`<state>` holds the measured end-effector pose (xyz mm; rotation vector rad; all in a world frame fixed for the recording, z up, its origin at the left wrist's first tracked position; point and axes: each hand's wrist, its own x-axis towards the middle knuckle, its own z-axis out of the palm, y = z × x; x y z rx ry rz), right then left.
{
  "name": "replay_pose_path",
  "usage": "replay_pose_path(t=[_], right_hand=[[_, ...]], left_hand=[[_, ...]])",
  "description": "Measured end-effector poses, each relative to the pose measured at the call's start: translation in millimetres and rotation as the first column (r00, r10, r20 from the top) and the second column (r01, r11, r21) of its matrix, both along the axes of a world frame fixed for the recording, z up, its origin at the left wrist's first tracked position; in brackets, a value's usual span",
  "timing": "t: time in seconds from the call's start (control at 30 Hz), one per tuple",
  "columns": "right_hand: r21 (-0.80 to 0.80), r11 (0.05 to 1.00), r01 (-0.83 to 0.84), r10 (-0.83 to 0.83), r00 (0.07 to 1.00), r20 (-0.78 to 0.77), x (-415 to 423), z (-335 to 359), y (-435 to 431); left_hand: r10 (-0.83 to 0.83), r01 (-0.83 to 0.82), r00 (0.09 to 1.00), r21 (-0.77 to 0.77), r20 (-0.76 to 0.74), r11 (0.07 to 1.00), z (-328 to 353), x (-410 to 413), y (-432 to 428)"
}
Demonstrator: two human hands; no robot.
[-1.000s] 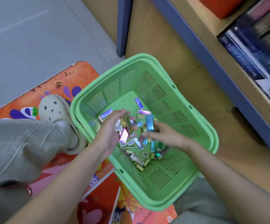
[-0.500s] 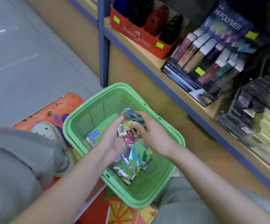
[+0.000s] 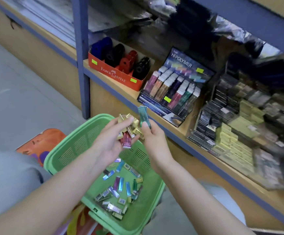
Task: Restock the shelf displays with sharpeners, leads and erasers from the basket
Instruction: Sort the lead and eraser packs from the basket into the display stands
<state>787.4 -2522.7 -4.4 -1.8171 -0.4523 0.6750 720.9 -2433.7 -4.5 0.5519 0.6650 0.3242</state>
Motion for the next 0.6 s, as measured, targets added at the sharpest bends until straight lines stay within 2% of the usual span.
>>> replay_pose_path(t=[0.13,0.2,0.37,0.6], right_hand=[[0.128,0.987,0.096,-0.075,0.984,-0.163,5.3,15.5,3.8],[0.185,0.975,0.122,-0.085,0.977,-0.194,11.0,21.7,5.1],[0.123,0.983,0.137,-0.121,0.984,-0.128,14.7,26.1,12.9],[-0.001,0.985,0.175,-0.175,0.984,0.021,20.5,21.7,16.4]], left_hand=[[-0.051,0.050,0.999,0.089,0.006,0.995,9.6,9.6,7.1],[-0.053,0.051,0.998,0.097,0.020,0.994,12.5,14.4,10.1],[-0.102,0.098,0.994,0.129,0.024,0.987,17.7,24.0,12.9],[-0.130,0.131,0.991,-0.064,0.024,0.989,23.9,38.1,9.2]])
